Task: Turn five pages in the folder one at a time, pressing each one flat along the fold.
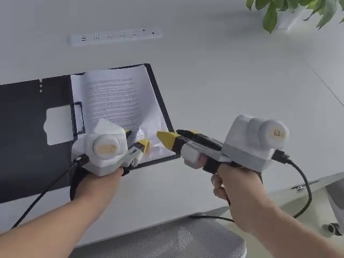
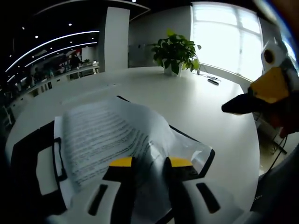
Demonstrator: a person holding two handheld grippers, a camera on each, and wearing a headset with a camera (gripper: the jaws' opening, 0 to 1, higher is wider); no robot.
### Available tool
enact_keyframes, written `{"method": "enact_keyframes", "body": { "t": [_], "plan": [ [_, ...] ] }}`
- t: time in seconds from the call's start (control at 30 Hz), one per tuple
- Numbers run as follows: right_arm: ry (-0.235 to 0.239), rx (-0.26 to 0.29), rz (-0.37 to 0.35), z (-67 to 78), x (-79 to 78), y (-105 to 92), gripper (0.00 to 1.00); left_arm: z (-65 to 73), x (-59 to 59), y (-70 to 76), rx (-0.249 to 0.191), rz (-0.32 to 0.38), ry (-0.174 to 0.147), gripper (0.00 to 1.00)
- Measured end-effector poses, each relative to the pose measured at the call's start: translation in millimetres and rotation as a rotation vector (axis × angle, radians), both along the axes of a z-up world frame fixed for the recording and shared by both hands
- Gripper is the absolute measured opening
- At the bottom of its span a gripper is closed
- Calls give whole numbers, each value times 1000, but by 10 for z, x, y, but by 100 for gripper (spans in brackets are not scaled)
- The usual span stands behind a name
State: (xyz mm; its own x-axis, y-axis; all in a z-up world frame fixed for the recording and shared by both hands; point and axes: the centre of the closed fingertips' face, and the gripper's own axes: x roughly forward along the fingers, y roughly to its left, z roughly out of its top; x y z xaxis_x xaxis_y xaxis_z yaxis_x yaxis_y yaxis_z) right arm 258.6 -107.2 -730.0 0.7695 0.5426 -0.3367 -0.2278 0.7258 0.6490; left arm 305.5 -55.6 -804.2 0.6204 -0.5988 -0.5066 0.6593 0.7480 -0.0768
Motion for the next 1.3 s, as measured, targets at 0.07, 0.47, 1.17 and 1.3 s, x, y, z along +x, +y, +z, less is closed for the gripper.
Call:
{"method": "enact_keyframes", "body": {
  "t": [0.07,0.47,1.17,1.3],
  "plan": [
    [52,38,-13,-110,58,10,28,-2,5,-1,1,-1,-2,26],
    [192,-27,34,-550,76,192,25,-4,16,3,-4,6,-1,26],
    [253,-30,-33,-697,176,115,0,-3,12,1,-11,8,0,26],
    [261,-29,-47,-702,160,93,0,3,9,-5,-18,8,3,27]
  ]
}}
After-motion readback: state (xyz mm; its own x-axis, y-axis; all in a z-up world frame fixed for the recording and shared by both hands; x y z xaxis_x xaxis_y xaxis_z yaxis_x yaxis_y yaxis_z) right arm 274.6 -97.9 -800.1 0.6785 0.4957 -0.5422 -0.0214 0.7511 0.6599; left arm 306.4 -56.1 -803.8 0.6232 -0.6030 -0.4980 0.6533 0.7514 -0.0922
